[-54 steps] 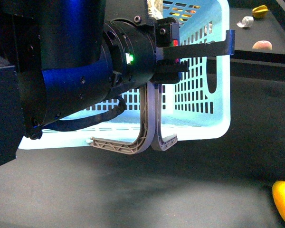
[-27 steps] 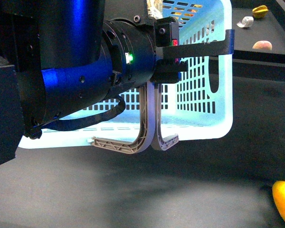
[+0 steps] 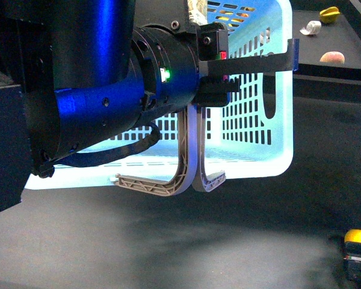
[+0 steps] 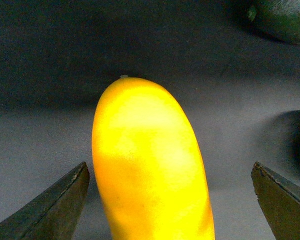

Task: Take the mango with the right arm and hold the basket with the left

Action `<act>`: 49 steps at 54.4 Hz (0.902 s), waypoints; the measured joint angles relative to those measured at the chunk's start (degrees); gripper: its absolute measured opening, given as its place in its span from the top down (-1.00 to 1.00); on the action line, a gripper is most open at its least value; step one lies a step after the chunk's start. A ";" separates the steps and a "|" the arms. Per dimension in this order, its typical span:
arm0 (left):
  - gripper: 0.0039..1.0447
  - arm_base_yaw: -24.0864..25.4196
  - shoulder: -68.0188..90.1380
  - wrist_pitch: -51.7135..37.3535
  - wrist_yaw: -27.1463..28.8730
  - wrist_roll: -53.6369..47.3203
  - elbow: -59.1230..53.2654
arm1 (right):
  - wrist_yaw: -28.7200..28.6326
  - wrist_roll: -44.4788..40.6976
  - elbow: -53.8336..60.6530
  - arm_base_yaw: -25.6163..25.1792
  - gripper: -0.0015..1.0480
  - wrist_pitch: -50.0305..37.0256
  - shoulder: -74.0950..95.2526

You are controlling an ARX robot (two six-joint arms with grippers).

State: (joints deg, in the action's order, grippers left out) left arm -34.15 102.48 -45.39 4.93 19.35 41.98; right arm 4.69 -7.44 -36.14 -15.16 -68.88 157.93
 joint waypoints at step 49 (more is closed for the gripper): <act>0.91 0.00 0.00 0.00 0.00 -0.02 0.00 | 1.95 1.42 -2.08 0.02 -0.28 0.74 3.72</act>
State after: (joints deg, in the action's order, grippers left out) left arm -34.15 102.48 -45.39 4.93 19.33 41.98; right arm 6.63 -6.02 -38.22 -15.14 -68.14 161.64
